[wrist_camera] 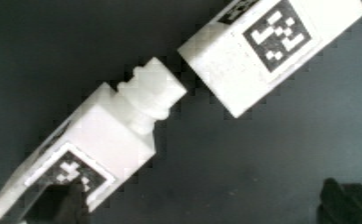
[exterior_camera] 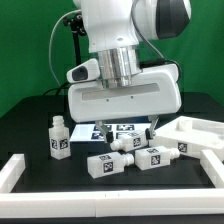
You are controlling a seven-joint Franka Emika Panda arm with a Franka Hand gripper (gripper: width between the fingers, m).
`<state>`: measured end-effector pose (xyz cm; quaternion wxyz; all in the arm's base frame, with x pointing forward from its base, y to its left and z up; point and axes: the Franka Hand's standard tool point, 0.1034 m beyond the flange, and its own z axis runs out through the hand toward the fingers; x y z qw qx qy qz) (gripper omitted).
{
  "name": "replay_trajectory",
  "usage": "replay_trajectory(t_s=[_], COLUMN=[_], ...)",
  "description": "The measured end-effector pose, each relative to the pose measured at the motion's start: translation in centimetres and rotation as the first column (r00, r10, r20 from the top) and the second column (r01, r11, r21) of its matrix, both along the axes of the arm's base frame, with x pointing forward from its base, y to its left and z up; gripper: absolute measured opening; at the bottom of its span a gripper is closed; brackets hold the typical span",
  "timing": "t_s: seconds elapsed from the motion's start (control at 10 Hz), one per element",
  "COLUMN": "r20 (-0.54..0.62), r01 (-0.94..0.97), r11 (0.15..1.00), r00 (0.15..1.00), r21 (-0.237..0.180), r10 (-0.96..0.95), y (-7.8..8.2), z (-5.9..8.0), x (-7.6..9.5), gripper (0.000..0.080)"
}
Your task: Assemble one leg
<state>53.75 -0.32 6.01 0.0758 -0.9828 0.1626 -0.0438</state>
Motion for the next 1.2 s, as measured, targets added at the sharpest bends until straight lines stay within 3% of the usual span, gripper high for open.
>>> replay_trajectory(t_s=[0.3, 0.5, 0.9, 1.2], r20=[-0.049, -0.056, -0.059, -0.112], r01=[0.151, 0.186, 0.188, 0.289], r11=[0.989, 0.982, 0.982, 0.957], r00=[0.987, 0.981, 0.981, 0.952], r21=[-0.003, 0.018, 0.018, 0.013], r10=[-0.151, -0.184, -0.187, -0.286], y=[-2.8, -3.1, -3.0, -3.6], z=[-2.5, -2.6, -2.7, -4.7], x=[-0.9, -0.6, -0.7, -0.9], gripper=[0.0649, 0.0649, 0.0649, 0.0649])
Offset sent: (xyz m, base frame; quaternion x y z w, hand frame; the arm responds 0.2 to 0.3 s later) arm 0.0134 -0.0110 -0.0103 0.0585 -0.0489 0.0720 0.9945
